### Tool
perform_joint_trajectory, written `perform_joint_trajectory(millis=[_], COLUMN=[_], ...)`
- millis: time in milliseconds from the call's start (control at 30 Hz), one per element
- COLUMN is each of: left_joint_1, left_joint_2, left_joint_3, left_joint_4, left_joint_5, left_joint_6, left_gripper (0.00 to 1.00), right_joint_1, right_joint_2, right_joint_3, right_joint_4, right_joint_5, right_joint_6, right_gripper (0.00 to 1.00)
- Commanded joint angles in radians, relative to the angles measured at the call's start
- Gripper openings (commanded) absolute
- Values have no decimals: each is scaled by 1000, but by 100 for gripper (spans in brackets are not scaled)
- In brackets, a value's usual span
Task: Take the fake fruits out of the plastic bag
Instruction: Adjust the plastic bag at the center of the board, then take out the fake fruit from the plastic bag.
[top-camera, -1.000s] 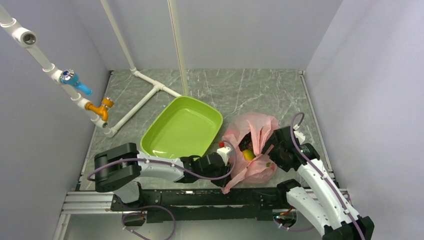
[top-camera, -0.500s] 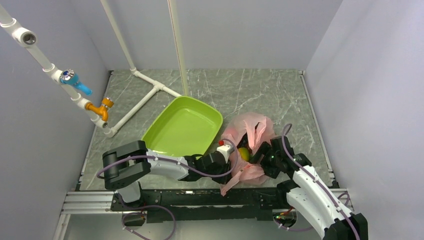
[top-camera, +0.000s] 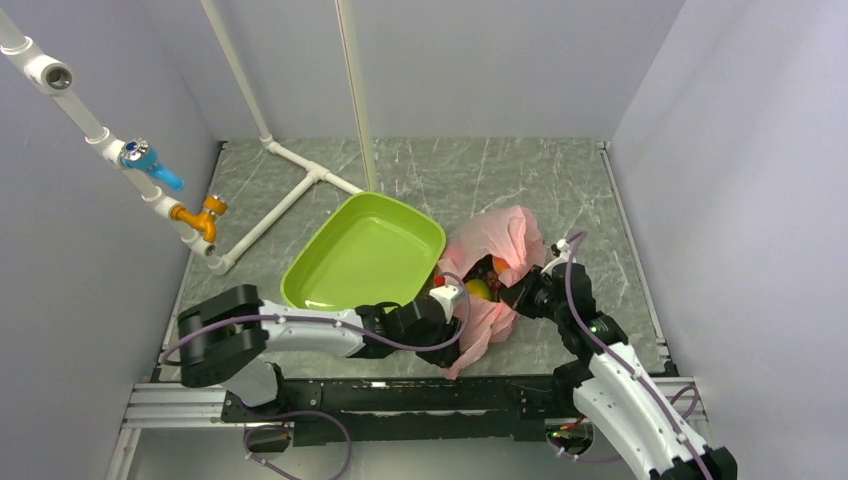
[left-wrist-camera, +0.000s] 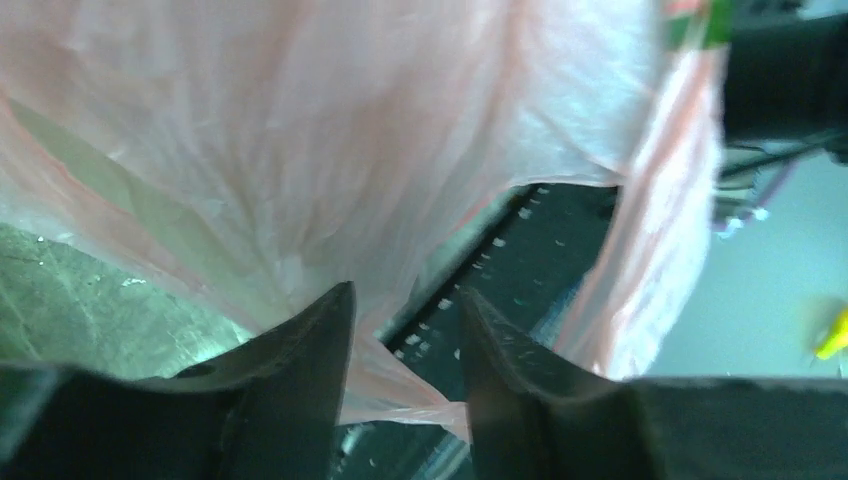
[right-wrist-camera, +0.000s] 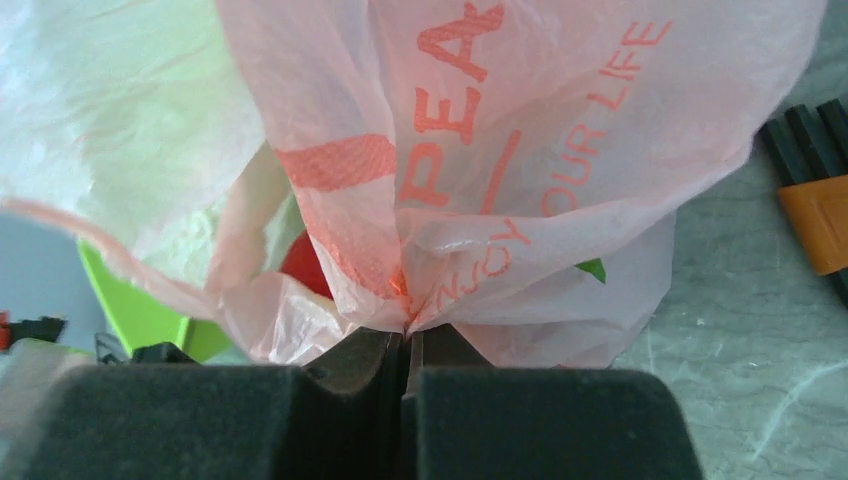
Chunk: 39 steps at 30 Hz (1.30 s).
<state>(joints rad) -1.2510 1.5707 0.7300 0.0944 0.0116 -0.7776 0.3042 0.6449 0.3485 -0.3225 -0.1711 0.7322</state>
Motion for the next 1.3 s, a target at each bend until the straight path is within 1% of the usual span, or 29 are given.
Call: perform_joint_trajectory(millis=[0, 67, 133, 200, 267, 333, 400, 467, 500, 567, 600, 667, 733, 833, 900, 933, 967, 1000, 1067, 1100, 1267], left_joint_1=[-23, -24, -23, -21, -16, 2, 24, 28, 29, 34, 36, 44, 45, 47, 46, 48, 49, 53, 68, 76, 84], left_joint_2=[-158, -211, -225, -212, -191, -156, -98, -34, -2, 58, 87, 141, 189, 220, 236, 250, 264, 274, 290, 299, 345], left_joint_3=[123, 181, 248, 323, 368, 397, 445, 495, 511, 549, 569, 617, 668, 703, 704, 715, 726, 728, 719, 719, 721], left_joint_4=[-118, -174, -224, -251, -266, -251, -255, -264, -258, -256, -258, -279, -333, -385, -387, -411, -437, -452, -444, -452, -460], left_joint_5=[43, 59, 56, 48, 34, 28, 56, 44, 30, 5, -8, -9, -111, -202, -230, -245, -271, -284, -260, -247, -227], left_joint_6=[86, 126, 148, 171, 181, 179, 161, 172, 180, 207, 224, 258, 301, 343, 379, 393, 400, 406, 410, 402, 384], left_gripper=[55, 64, 70, 73, 74, 77, 74, 71, 70, 67, 67, 66, 66, 68, 71, 71, 72, 72, 72, 72, 71], right_joint_1=[-2, -2, -2, -2, -2, -2, -2, -2, -2, -2, -2, -3, -2, -1, -2, -1, -2, -2, -2, -3, -2], right_joint_2=[-147, -208, -250, -279, -289, -287, -276, -251, -227, -175, -158, -150, -164, -184, -198, -207, -211, -212, -213, -212, -221], right_joint_3=[-21, -44, -55, -62, -63, -52, -33, -23, -23, -25, -31, -48, -69, -84, -90, -89, -85, -80, -72, -70, -57], right_joint_4=[-40, -88, -130, -168, -200, -240, -283, -339, -360, -389, -386, -378, -364, -354, -347, -345, -348, -354, -361, -362, -359], right_joint_5=[-71, -93, -103, -101, -98, -92, -55, -11, -4, -5, -16, -27, -48, -88, -93, -93, -87, -80, -69, -69, -67], right_joint_6=[-15, 4, 11, 21, 29, 34, 52, 82, 94, 106, 103, 103, 109, 111, 102, 98, 92, 89, 80, 74, 66], right_gripper=[0, 0, 0, 0, 0, 5, 9, 10, 13, 24, 28, 30, 34, 39, 38, 36, 31, 22, 8, 6, 6])
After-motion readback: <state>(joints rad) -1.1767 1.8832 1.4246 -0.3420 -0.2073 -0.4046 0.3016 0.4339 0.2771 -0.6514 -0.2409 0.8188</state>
